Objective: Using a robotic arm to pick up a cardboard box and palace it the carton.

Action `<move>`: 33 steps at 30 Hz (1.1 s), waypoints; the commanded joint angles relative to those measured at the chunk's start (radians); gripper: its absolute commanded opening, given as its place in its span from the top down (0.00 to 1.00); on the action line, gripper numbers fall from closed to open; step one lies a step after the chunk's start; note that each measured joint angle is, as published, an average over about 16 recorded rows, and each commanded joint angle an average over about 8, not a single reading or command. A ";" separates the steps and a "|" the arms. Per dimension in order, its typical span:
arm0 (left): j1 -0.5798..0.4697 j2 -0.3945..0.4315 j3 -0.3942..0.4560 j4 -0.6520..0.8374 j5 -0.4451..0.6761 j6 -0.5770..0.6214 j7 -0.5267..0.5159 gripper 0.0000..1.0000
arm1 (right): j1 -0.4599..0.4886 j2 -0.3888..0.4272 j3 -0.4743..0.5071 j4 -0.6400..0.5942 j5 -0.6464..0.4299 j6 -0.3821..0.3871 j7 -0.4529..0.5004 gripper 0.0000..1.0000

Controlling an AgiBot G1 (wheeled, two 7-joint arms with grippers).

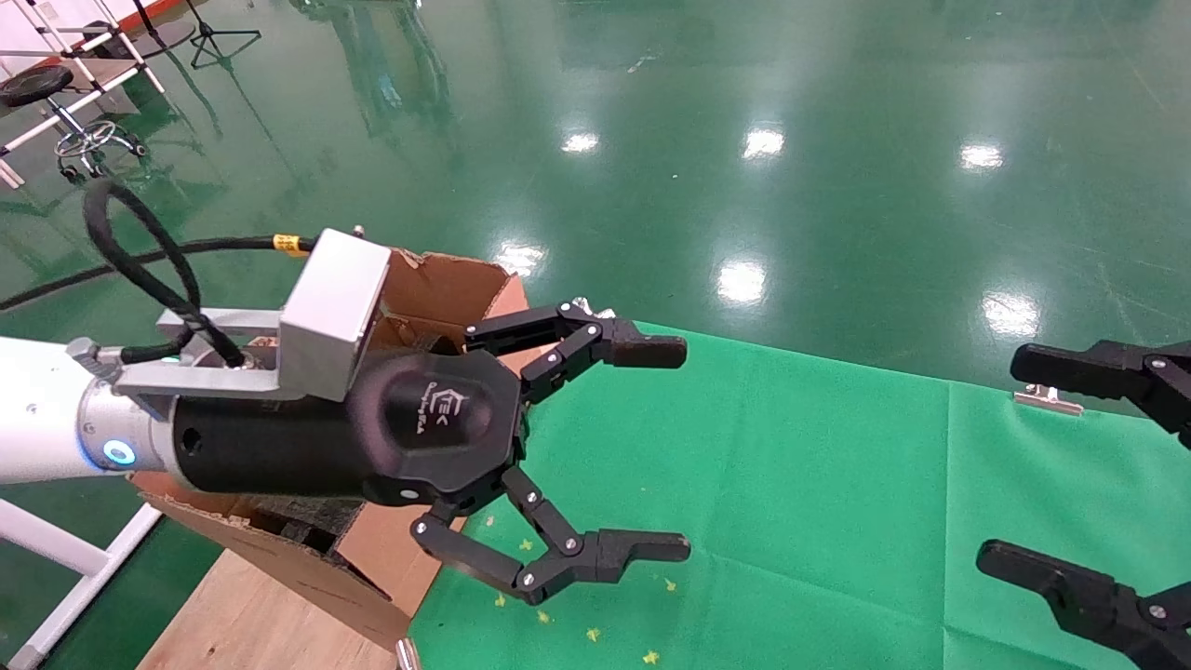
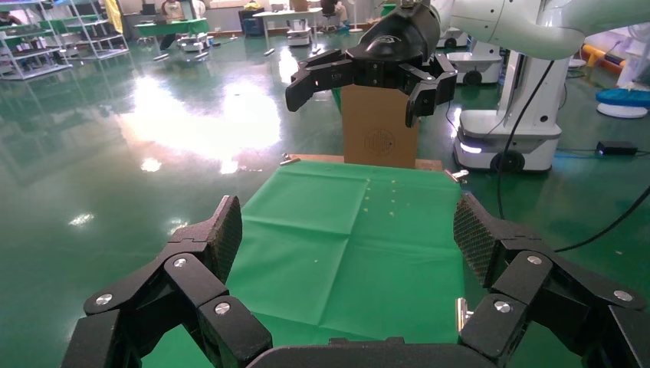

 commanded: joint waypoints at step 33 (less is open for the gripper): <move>0.000 0.000 0.000 0.000 0.000 0.000 0.000 0.00 | 0.000 0.000 0.000 0.000 0.000 0.000 0.000 0.00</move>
